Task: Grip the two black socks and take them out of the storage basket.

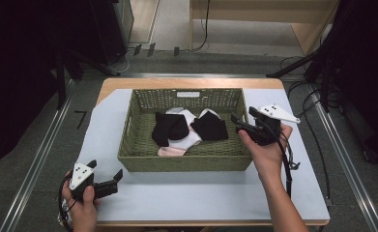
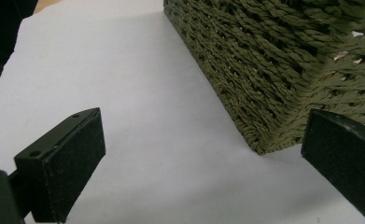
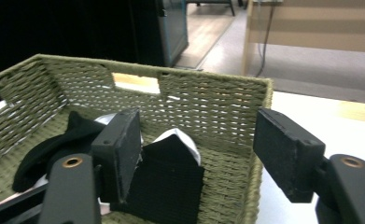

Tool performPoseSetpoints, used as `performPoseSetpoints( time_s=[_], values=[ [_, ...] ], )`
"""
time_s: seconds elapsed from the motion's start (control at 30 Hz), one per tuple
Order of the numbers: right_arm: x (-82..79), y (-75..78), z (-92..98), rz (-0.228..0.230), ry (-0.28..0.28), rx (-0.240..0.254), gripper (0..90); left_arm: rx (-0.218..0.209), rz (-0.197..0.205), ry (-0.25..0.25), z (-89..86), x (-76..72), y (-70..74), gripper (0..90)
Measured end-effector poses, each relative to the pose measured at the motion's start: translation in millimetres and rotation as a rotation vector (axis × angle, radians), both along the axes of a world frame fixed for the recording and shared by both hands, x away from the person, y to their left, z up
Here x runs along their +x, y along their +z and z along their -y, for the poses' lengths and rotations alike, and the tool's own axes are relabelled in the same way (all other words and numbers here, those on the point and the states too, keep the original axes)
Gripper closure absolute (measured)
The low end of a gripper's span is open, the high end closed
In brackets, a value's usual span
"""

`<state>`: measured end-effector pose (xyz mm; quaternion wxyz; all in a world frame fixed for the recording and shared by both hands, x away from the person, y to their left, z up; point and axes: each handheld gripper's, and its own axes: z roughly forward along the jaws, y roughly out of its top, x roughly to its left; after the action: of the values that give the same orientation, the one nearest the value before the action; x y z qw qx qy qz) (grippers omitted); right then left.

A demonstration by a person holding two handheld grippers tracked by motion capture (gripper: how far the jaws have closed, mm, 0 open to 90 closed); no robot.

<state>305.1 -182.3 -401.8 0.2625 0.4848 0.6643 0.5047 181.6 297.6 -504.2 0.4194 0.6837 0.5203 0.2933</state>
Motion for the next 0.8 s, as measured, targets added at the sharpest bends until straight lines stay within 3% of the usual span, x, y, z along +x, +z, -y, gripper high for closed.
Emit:
performPoseSetpoints(
  time_s=[0.33, 0.43, 0.53, 0.6, 0.63, 0.7, 0.73, 0.8],
  values=[
    [19.8, 3.3, -35.2, -0.020, 0.040, -0.031, 36.3, -0.001, -0.001, -0.001, 0.0, 0.0, 0.0, 0.5],
    [32.7, -6.5, -50.6, -0.007, 0.110, -0.012, 39.1, -0.001, -0.002, -0.002, 0.0, 0.1, 0.0, 0.5],
    [38.8, -15.7, -57.6, 0.001, 0.135, 0.005, 39.4, -0.002, -0.003, -0.002, 0.0, 0.4, -0.1, 0.5],
    [43.9, -23.1, -62.2, -0.039, 0.166, 0.012, 43.5, -0.001, -0.004, -0.001, 0.1, 0.5, -0.1, 0.5],
    [48.4, -27.8, -63.1, -0.093, 0.200, -0.033, 45.4, -0.001, -0.005, -0.001, 0.1, 0.6, -0.1, 0.5],
    [50.4, -30.0, -63.5, -0.107, 0.211, -0.052, 44.4, 0.002, -0.008, -0.002, 0.2, 0.7, 0.0, 0.5],
    [52.9, -34.5, -66.0, -0.106, 0.194, -0.111, 42.1, 0.002, -0.008, -0.003, 0.2, 0.7, -0.1, 0.5],
    [53.8, -37.0, -66.8, -0.104, 0.199, -0.135, 42.0, 0.005, -0.010, -0.002, 0.4, 0.8, 0.0, 0.5]
  ],
)
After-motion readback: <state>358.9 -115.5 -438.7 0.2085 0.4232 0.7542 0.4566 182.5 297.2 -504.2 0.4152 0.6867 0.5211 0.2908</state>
